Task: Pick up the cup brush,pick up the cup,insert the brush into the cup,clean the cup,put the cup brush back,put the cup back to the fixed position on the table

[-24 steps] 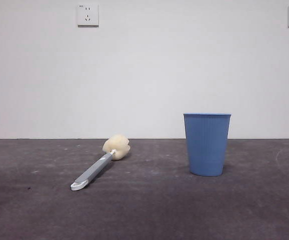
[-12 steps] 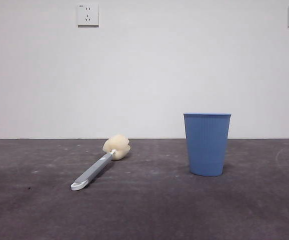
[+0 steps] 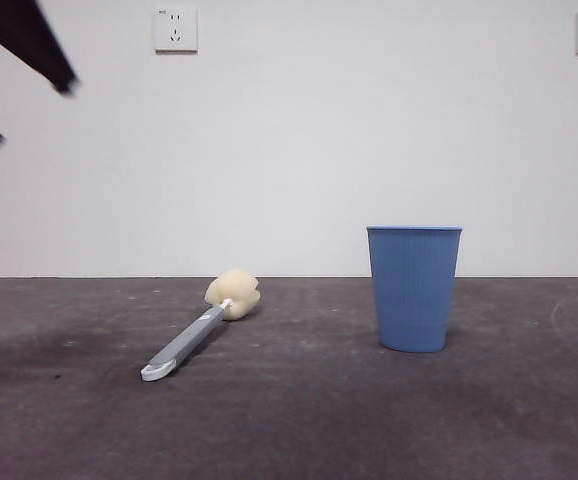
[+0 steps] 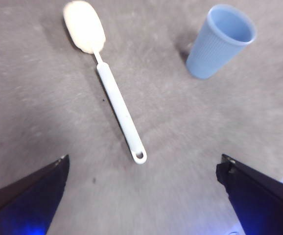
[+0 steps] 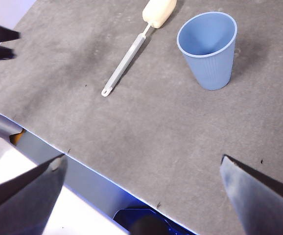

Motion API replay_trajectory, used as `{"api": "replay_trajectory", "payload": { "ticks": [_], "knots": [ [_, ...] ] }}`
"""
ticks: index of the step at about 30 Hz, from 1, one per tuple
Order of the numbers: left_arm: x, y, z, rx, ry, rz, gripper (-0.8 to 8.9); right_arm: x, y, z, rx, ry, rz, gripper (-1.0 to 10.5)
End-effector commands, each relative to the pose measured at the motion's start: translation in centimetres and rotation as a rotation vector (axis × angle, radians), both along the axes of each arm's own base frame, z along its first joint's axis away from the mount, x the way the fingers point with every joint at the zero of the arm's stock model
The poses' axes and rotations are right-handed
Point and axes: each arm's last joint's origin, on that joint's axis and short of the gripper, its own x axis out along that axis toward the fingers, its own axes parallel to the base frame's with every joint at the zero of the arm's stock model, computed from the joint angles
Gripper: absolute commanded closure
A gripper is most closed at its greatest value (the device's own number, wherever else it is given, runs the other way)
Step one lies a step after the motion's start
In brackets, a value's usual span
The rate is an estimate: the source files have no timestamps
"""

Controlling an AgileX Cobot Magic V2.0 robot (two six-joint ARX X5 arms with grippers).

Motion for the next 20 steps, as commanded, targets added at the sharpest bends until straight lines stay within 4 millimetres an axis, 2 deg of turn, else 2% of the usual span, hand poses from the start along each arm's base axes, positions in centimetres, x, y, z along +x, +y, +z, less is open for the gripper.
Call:
{"api": "replay_trajectory", "payload": {
  "ticks": [1, 10, 20],
  "knots": [
    [1.5, -2.1, -1.0, 0.025, 0.026, 0.040, 2.48, 0.0, 0.0, 0.1, 0.003, -0.002, -0.004, 3.5],
    [5.5, -7.8, -5.2, 0.207, 0.114, 0.079, 2.50, 0.1, 0.0, 0.0, 0.003, 0.002, -0.004, 3.5],
    [9.0, -10.7, -10.4, 0.304, 0.219, 0.114, 2.51, 0.2, 0.0, 0.0, 0.007, 0.009, -0.008, 3.5]
  ]
}}
